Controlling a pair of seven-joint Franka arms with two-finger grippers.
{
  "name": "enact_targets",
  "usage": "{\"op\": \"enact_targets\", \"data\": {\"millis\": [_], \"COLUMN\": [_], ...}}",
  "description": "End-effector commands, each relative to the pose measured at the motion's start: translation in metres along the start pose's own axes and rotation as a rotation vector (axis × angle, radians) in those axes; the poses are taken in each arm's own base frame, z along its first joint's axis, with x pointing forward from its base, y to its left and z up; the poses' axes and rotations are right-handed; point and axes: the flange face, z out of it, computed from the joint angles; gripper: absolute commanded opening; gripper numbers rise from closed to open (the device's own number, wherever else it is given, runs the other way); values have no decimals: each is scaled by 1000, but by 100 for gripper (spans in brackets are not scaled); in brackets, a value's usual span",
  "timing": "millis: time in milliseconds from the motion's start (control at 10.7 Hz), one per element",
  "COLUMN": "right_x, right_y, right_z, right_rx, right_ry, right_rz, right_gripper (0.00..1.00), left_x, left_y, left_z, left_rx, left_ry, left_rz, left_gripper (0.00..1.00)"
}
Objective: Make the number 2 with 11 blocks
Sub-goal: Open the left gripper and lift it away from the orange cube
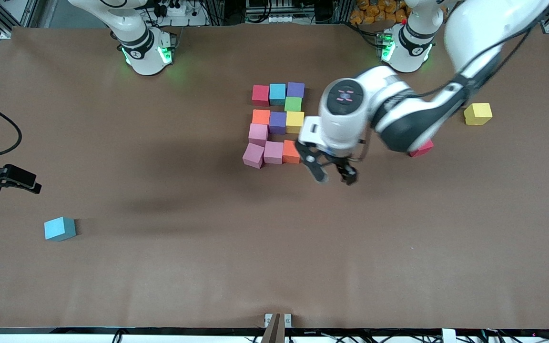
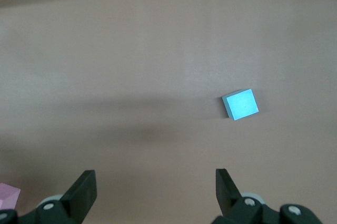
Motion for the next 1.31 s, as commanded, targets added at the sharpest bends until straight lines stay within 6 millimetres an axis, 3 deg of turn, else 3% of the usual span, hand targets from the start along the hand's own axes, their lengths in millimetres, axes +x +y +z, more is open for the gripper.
{"op": "enact_targets", "data": {"millis": [0,187,374,654,1214], "right_x": [-3,-3,-3,-3,-3], "right_y": [-1,-1,-1,0,0], "right_z": [-5,-5,-5,-5,-5], "right_rx": [-12,-12,-12,-12,-10], "right_ry": [-2,-2,-2,-2,-2], "right_rz": [12,12,12,13,15], "right_gripper": [100,100,100,100,100], "left_x": [-40,-61,-73,-98,-115], "left_y": [-65,-96,-115,-153,-180], "left_z": [-16,-28,-44,-54,-70], "left_rx": [-72,-65,-58,-58,-49], "left_ry": [12,17,1,10,43], "left_rz": [-142,-241,-362,-477,-594], "left_gripper": [100,100,100,100,100]}}
